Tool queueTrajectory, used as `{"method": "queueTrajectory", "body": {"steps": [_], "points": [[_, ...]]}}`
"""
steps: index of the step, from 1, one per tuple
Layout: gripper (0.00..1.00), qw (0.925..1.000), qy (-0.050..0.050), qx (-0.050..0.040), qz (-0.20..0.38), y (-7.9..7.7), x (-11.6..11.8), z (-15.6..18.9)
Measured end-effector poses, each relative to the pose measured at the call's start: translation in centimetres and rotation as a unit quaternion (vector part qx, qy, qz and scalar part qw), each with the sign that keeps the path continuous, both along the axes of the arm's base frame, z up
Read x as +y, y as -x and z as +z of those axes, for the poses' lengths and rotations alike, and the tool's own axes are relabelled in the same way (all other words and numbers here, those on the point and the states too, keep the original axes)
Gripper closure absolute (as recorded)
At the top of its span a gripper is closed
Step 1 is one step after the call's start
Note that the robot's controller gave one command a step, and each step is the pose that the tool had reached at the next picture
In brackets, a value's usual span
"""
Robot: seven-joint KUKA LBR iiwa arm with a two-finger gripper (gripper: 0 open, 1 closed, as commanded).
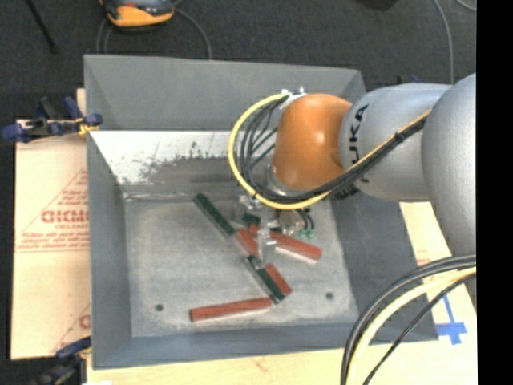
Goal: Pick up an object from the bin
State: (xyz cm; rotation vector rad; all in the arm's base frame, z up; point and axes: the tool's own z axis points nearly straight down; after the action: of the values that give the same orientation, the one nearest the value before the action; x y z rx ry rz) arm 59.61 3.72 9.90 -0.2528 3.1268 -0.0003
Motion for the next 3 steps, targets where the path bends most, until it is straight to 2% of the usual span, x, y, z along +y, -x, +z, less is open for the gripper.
{"method": "queueTrajectory", "body": {"steps": [1,2,3], "points": [[1.0,0.9981,-0.002,-0.0047,-0.061,-1.64,-1.27,-2.08],[0.0,0.9981,-0.001,-0.0016,-0.062,-1.33,-1.29,-2.64],[1.0,0.9981,-0.001,0.0007,-0.062,-1.3,-1.25,-2.54]]}}
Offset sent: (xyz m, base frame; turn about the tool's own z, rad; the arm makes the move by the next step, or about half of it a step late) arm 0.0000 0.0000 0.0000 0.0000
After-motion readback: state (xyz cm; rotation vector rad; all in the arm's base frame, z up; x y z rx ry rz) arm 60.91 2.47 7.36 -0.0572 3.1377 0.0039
